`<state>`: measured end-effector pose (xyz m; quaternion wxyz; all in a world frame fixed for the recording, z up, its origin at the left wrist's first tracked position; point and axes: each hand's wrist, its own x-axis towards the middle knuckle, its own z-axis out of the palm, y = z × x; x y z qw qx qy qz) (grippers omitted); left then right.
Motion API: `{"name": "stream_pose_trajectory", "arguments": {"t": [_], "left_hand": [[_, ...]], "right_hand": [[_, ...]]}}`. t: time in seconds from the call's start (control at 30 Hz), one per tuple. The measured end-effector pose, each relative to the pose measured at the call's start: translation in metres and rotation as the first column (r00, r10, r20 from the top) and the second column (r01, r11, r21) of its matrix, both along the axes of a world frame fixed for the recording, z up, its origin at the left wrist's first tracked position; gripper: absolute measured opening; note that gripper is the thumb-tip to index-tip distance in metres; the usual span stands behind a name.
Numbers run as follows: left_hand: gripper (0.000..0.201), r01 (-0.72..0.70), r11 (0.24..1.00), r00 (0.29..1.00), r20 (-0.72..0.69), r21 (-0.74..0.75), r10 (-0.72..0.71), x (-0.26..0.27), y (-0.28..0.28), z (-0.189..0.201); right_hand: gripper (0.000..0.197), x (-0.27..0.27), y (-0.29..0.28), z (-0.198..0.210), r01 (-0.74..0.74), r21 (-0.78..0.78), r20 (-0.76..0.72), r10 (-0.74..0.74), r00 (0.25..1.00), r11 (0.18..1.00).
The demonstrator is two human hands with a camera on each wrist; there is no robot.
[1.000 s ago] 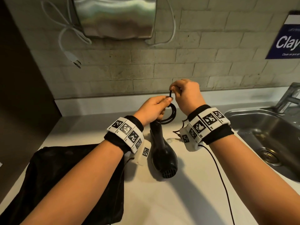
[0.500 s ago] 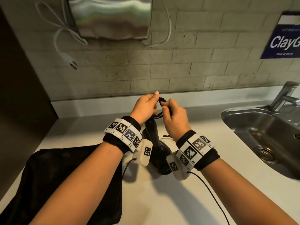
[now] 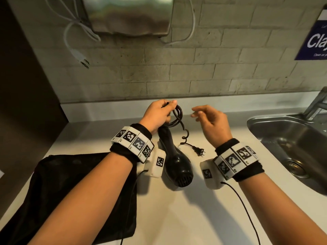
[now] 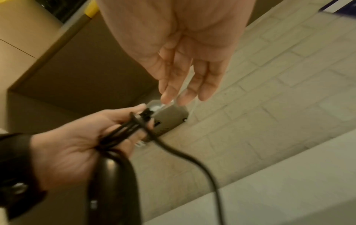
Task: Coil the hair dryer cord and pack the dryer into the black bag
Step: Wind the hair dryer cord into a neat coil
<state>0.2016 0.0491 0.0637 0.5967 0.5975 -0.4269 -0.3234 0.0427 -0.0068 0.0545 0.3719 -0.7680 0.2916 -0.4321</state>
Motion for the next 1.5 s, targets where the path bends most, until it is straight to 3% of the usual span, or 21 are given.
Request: {"name": "stream_pose_trajectory", "arguments": {"t": [0.13,0.33,0.47,0.63,0.77,0.9,1.0,1.13,1.2,1.27,1.37,1.5], "left_hand": [[0.026,0.007,1.0,1.0,-0.022,0.015,-0.006,0.001,0.0,0.002],[0.03,0.02,0.999,0.999,-0.037,0.037,-0.019,-0.001,-0.001,0.003],[0.03,0.02,0.999,0.998,-0.055,0.037,-0.018,-0.002,-0.002,0.004],[0.03,0.018,0.999,0.998,-0.053,0.044,-0.015,-0.004,-0.004,0.004],[0.032,0.028,0.998,0.997,-0.068,0.055,-0.024,-0.006,-0.006,0.005],[0.034,0.036,0.997,0.997,-0.064,0.066,-0.032,-0.006,-0.008,0.006],[0.033,0.046,0.997,0.995,-0.086,0.055,-0.041,-0.006,-0.007,0.007],[0.028,0.038,0.999,0.993,-0.114,0.027,-0.034,-0.006,-0.008,0.005],[0.027,0.025,1.0,0.992,-0.122,0.018,-0.023,-0.006,-0.009,0.004],[0.027,0.008,1.0,0.992,-0.123,0.017,-0.005,-0.007,-0.009,0.004],[0.027,-0.024,1.0,0.994,-0.109,0.008,0.025,-0.008,-0.009,0.004],[0.029,-0.069,0.998,0.996,-0.059,0.012,0.07,-0.008,-0.01,0.001]], "right_hand": [[0.028,-0.014,-0.028,-0.024,0.116,0.023,-0.312,-0.103,0.944,0.993],[0.03,-0.007,-0.055,-0.077,0.089,0.03,-0.747,-0.037,0.664,0.996],[0.031,0.007,-0.066,-0.096,0.106,0.047,-0.836,-0.018,0.548,0.993],[0.028,0.024,-0.072,-0.115,0.093,-0.006,-0.939,-0.037,0.343,0.996],[0.031,0.03,-0.077,-0.119,0.055,-0.067,-0.952,-0.08,0.294,0.996],[0.028,0.031,-0.079,-0.121,0.036,-0.012,-0.961,-0.021,0.275,0.999],[0.025,0.027,-0.081,-0.116,0.053,-0.034,-0.945,-0.049,0.322,0.998],[0.017,0.018,-0.085,-0.098,0.133,-0.081,-0.76,-0.147,0.634,0.988],[0.014,0.014,-0.079,-0.077,0.178,-0.091,-0.567,-0.198,0.799,0.98],[0.013,0.009,-0.066,-0.05,0.202,-0.095,-0.333,-0.223,0.916,0.975],[0.015,0.004,-0.044,-0.016,0.202,-0.157,-0.019,-0.207,0.978,0.967],[0.017,0.0,-0.015,0.009,0.118,-0.162,0.296,-0.066,0.953,0.98]]}}
